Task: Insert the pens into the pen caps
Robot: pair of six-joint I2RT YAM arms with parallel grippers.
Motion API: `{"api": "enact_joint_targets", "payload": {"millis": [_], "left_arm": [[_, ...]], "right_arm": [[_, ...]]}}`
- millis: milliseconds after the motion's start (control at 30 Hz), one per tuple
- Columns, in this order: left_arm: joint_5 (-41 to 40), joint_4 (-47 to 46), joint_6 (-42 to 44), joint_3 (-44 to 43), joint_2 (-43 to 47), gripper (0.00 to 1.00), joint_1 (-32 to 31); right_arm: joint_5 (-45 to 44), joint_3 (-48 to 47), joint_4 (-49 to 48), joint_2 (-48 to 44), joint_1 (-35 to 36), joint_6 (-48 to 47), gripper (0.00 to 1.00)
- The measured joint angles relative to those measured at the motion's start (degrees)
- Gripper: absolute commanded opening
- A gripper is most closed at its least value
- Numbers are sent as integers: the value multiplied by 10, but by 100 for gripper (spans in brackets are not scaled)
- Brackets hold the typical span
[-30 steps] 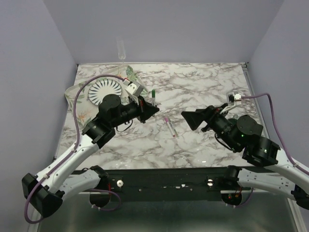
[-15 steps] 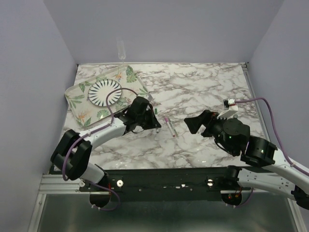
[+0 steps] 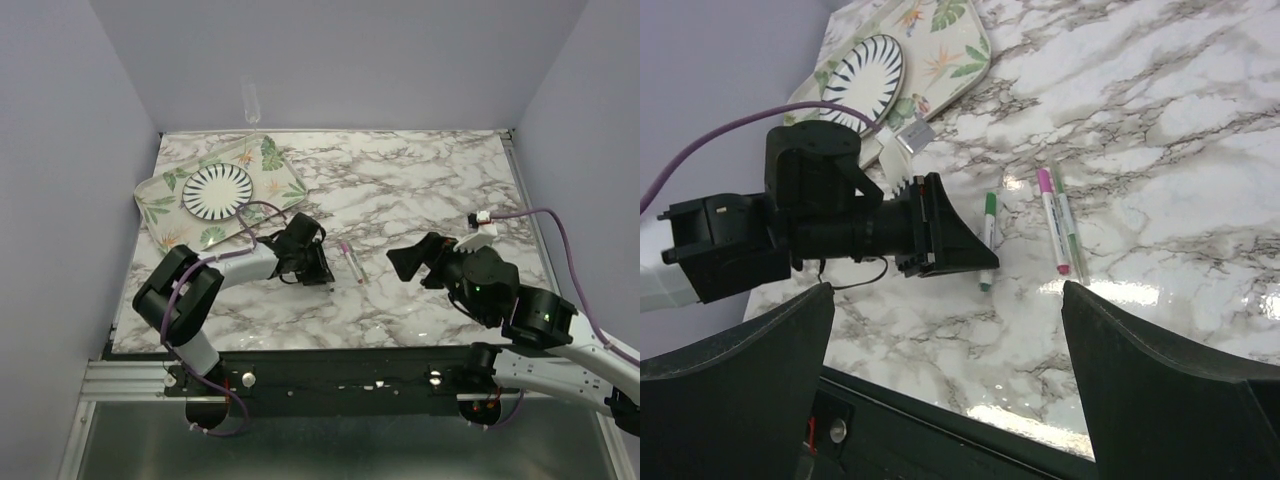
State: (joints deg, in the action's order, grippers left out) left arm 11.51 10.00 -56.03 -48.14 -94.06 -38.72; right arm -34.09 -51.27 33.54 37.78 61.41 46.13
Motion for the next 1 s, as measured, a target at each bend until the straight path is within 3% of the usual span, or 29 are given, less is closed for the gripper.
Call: {"api": "enact_joint_targets", "payload": {"millis": [100, 267, 367, 400, 567, 700, 833, 1000], "left_arm": [[-9, 13, -1, -16, 2, 62, -4], [-24, 48, 3, -39, 33, 71, -4], [-36, 75, 22, -60, 63, 86, -4], [-41, 86, 32, -71, 75, 99, -4], [-76, 110, 146, -149, 162, 99, -4], [-101, 79, 253, -172, 290, 99, -4], [-106, -7, 338, -114, 411, 99, -4], [-108, -74, 388, -12, 494, 99, -4]], "right_arm": [[0, 0, 3, 5, 0, 5, 100], [0, 0, 5, 14, 0, 10, 100], [2, 0, 5, 25, 0, 13, 100], [3, 0, 5, 32, 0, 14, 100], [4, -4, 7, 66, 0, 10, 100], [-9, -30, 19, 94, 0, -1, 100], [-28, -62, 13, 101, 0, -44, 100], [-53, -85, -16, 92, 0, -97, 100]]}}
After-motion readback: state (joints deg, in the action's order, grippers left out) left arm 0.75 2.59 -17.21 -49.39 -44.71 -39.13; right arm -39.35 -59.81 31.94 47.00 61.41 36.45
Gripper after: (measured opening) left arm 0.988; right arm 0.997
